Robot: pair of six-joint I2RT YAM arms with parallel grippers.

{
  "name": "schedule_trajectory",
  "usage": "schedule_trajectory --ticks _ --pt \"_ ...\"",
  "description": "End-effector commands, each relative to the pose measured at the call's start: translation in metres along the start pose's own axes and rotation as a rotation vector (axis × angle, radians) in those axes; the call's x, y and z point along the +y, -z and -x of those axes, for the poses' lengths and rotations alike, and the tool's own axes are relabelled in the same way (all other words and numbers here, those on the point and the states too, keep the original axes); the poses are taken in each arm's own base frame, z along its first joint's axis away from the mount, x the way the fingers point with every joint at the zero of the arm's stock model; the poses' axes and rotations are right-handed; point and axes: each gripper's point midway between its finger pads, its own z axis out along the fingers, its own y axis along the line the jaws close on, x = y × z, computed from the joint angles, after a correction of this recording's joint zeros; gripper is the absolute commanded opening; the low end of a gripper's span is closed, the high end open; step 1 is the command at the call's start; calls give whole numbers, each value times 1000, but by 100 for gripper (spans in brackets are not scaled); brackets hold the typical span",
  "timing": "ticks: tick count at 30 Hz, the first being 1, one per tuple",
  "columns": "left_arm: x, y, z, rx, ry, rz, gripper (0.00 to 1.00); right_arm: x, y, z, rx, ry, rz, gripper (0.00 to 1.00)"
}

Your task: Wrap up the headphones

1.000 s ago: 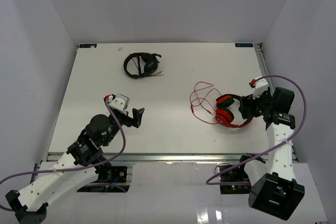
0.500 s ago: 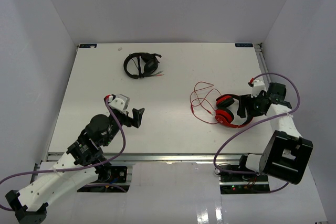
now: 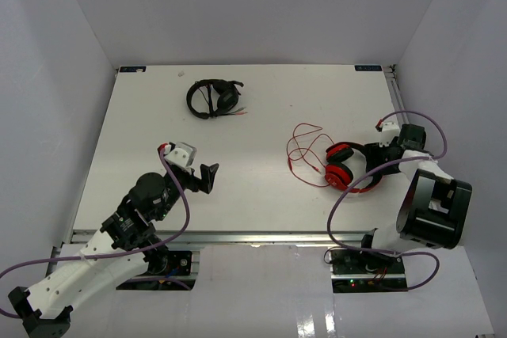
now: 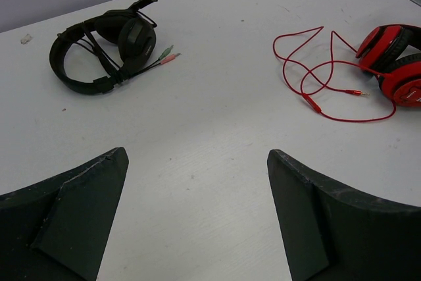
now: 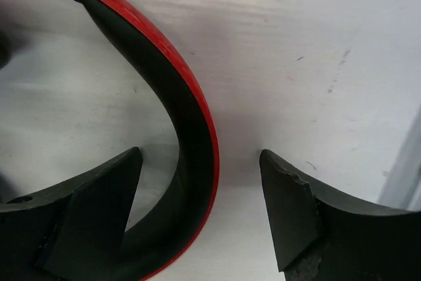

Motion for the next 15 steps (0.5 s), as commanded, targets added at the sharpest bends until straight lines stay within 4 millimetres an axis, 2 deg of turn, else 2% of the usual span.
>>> schedule_trajectory --ticks 1,3,4,7,8,9,12,15 --pt "-1 1 3 -12 0 -9 98 -3 -20 3 29 -20 31 70" --pt "0 1 3 -14 0 -7 98 3 -25 0 44 -23 71 59" --pt "0 1 3 -16 1 -6 98 5 -26 -2 51 -20 84 48" --pt "-1 1 3 -15 1 -7 98 11 -24 1 42 -19 120 25" --pt "-3 1 4 -19 2 -19 98 11 -19 6 23 -16 121 13" --pt "-6 2 5 -28 6 -37 98 14 -13 12 -3 -16 130 8" --pt "-14 3 8 -59 37 -83 98 25 7 32 -86 -20 172 8" --pt "-29 6 9 -78 62 -163 98 45 38 65 -181 30 206 8"
